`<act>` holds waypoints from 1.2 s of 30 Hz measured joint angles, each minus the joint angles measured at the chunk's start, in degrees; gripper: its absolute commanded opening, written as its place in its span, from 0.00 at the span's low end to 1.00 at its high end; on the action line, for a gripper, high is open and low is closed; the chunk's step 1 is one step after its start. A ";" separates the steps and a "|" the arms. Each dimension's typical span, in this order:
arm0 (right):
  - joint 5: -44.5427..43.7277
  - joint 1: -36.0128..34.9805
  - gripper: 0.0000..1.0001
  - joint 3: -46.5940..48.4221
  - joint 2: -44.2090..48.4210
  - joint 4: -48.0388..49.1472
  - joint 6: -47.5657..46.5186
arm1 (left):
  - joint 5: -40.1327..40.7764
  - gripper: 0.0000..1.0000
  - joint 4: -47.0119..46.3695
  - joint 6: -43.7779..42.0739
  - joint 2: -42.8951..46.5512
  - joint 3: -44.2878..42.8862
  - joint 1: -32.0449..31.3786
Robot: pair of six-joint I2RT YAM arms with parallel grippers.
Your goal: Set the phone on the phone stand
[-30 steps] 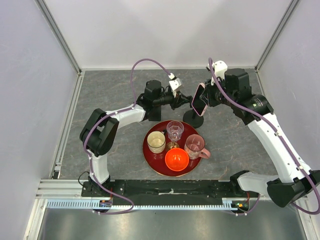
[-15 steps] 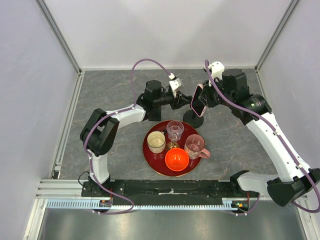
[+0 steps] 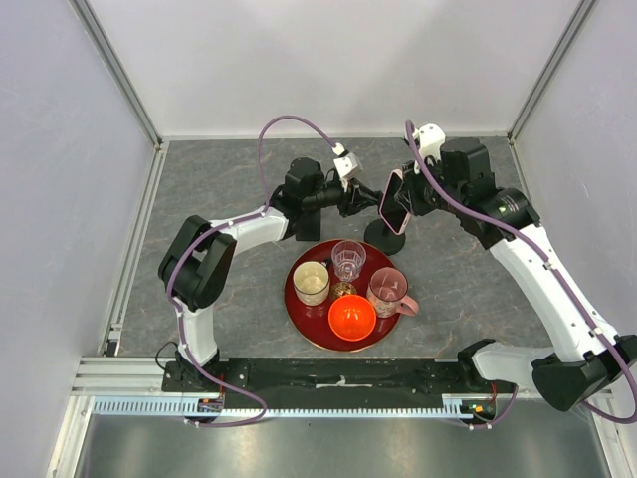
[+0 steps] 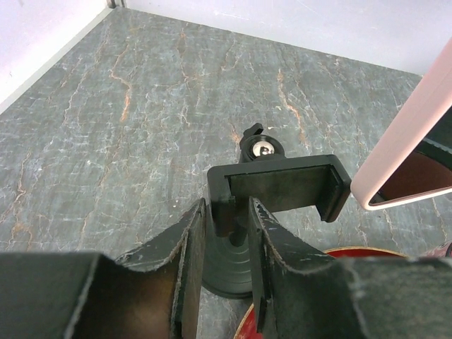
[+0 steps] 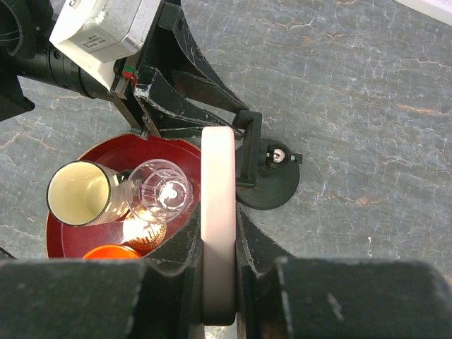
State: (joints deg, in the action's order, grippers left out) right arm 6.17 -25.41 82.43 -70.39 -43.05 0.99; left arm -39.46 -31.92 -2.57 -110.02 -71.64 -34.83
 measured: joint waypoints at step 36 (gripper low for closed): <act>44.78 7.58 0.00 3.32 -16.83 -3.93 -46.75 | -7.78 0.02 5.05 -4.68 -1.40 -4.20 0.44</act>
State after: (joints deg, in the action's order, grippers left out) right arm 50.96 -17.82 85.76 -87.22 -46.98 -45.76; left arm -47.24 -26.87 -7.25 -111.42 -75.83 -34.39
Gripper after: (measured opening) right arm 0.208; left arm 0.141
